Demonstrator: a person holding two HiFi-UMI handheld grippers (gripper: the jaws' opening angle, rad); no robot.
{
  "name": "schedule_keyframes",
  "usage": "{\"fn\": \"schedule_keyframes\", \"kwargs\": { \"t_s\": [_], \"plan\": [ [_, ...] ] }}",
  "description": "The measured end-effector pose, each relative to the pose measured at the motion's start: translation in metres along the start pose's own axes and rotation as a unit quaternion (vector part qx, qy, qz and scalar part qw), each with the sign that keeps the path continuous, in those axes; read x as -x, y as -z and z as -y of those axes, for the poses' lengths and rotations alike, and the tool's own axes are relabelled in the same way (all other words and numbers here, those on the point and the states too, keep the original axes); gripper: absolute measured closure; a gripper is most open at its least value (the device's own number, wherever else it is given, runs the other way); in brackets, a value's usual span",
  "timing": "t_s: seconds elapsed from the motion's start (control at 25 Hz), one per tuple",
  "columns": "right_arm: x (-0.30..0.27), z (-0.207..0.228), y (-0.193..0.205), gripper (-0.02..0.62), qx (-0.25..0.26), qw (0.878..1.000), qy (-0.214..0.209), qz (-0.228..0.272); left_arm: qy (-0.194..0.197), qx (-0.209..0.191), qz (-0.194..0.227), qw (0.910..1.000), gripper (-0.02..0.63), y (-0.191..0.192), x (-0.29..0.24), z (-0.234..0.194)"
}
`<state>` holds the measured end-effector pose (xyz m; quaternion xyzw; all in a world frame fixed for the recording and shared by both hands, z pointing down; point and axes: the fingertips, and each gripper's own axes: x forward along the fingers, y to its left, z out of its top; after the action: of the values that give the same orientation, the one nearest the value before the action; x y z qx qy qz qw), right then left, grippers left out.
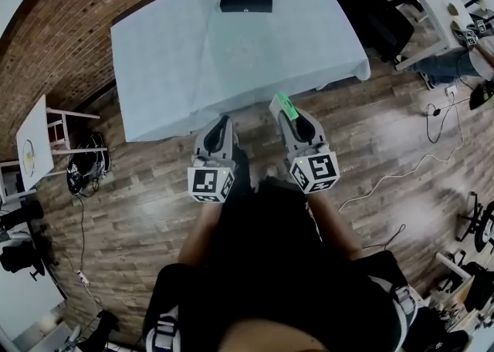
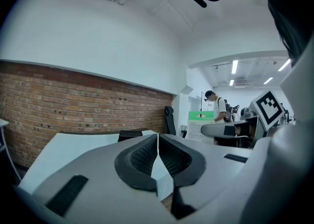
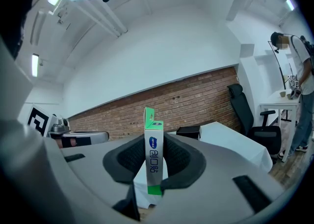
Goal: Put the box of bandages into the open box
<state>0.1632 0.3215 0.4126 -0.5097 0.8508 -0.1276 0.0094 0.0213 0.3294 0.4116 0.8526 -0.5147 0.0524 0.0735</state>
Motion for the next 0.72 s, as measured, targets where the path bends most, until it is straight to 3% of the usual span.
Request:
{"fn": "schedule_keyframes", "kwargs": {
  "t_s": [0.2, 0.72],
  "plan": [
    [-0.029, 0.006, -0.005, 0.494, 0.006, 1.000, -0.001, 0.001, 0.006, 0.001, 0.003, 1.0000, 0.568, -0.003, -0.025, -0.017],
    [-0.154, 0.032, -0.020, 0.494, 0.013, 1.000, 0.024, -0.016, 0.034, 0.011, 0.007, 0.9993, 0.568, -0.031, -0.138, -0.109]
  ]
}}
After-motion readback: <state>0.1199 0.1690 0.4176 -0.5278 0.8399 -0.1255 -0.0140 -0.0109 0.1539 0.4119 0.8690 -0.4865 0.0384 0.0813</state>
